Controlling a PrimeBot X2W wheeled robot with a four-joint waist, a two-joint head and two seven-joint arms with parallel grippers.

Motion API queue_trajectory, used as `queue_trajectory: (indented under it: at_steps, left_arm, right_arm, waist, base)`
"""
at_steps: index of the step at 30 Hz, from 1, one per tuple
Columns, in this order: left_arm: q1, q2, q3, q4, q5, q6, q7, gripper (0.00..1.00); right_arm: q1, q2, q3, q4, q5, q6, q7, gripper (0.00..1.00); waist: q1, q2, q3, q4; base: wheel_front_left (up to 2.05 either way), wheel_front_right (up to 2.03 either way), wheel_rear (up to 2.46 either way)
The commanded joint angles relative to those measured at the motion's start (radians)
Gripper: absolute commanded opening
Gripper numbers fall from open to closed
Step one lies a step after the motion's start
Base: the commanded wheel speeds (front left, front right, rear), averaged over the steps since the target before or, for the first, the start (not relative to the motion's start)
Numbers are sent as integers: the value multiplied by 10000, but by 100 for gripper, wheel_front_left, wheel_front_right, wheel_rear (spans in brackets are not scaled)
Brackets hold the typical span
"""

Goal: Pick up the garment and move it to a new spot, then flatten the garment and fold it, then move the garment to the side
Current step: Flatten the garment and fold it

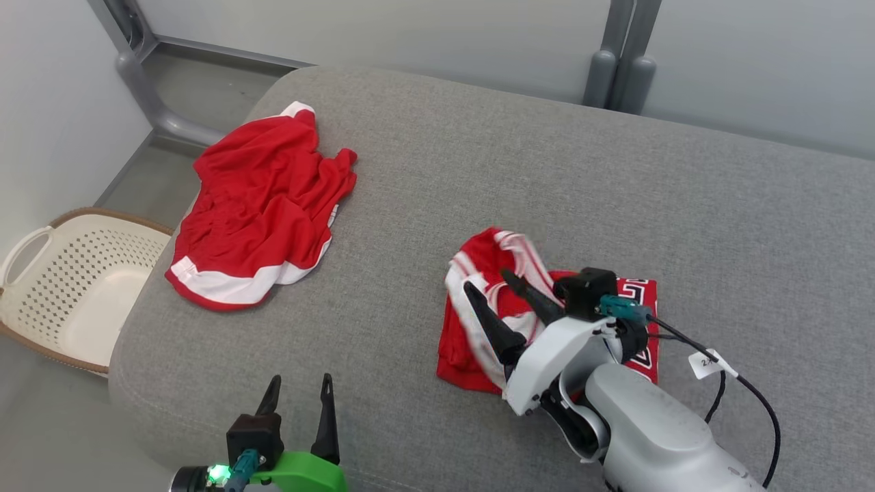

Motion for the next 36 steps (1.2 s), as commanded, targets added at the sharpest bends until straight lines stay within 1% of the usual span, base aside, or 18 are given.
queue_trajectory:
  at_steps: [1,3,5,8,9,11,13,16,19,25,31,36]
  left_arm:
    - [-234,25,47,-75,-22,59,1,100]
    - [-258,25,103,-128,17,99,1,100]
    - [-305,28,183,-199,95,121,1,100]
    - [-429,26,257,-280,247,142,1,100]
    - [-478,29,320,-312,269,153,2,100]
    - [-577,28,360,-345,374,155,2,100]
    - [-654,29,419,-373,389,142,1,100]
    - [-711,29,538,-425,410,148,1,100]
    - [-622,31,667,-409,465,143,1,100]
    - [-242,32,953,-340,546,67,1,100]
    - [152,32,1222,-372,641,-35,1,100]
    - [407,32,1401,-388,626,-81,1,100]
  right_arm:
    - [-137,-41,-182,59,-155,2,-115,100]
    - [-202,-95,-652,106,-439,0,-187,100]
    - [-173,-130,-1552,-167,-904,0,-206,100]
    - [392,-130,-2908,-600,-1798,0,-187,100]
    - [578,-121,-3490,-810,-2262,2,-189,100]
    - [882,-83,-4301,-1057,-2744,0,-190,100]
    - [1255,-49,-4952,-1274,-3163,2,-191,100]
    - [1756,-20,-5613,-1537,-3672,2,-192,100]
    - [2173,6,-6072,-1690,-4025,2,-193,100]
    - [2950,54,-6589,-1962,-4500,2,-194,100]
    - [3490,61,-6509,-2034,-4211,2,-194,100]
    - [3690,62,-6417,-1999,-4079,2,-195,100]
  waist:
    - [1,0,99,-104]
    - [1,0,102,-324]
    - [1,0,103,-607]
    - [1,0,88,-1013]
    - [1,0,78,-1215]
    - [1,0,58,-1494]
    - [1,0,33,-1763]
    - [1,0,-21,-2162]
    - [1,0,-117,-2545]
    - [1,0,-459,-3129]
    - [1,0,-753,-3518]
    - [1,0,-887,-3687]
  base:
    - [0,0,0]
    - [0,0,0]
    - [0,0,0]
    - [0,0,0]
    - [0,0,0]
    - [0,0,0]
    - [0,0,0]
    - [0,0,0]
    - [0,0,0]
    - [0,0,0]
    - [0,0,0]
    - [0,0,0]
